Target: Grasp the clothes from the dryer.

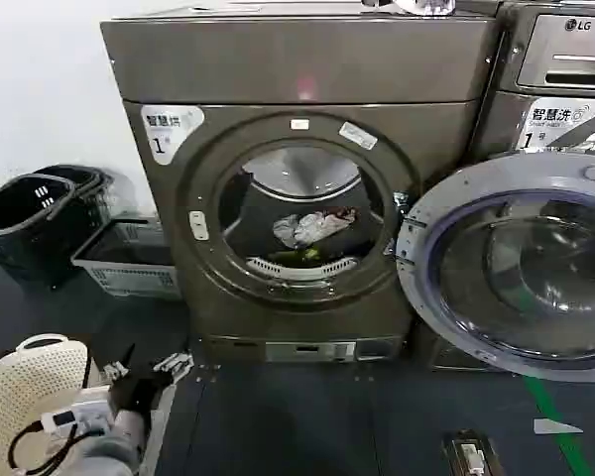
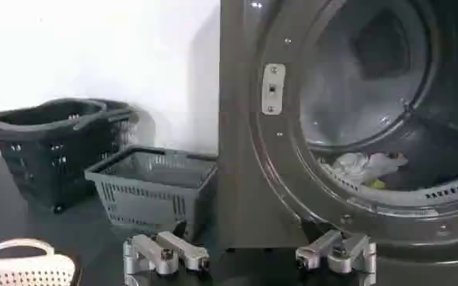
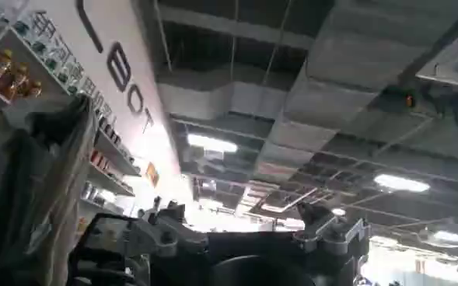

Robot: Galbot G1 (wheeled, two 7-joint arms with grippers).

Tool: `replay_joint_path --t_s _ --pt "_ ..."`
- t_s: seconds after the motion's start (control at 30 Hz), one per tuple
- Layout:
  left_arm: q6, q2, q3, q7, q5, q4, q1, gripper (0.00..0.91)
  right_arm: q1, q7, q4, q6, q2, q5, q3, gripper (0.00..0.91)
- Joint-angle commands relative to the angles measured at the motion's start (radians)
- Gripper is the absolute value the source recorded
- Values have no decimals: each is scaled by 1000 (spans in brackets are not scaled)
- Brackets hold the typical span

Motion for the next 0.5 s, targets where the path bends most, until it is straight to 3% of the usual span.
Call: replay_joint_path --t_s 0.03,0.5 --pt "49 1 2 1 -1 -2 3 907 9 1 -12 40 -1 0 -9 907" --pt "49 1 1 1 0 -10 10 907 4 18 -34 70 -1 1 -12 907"
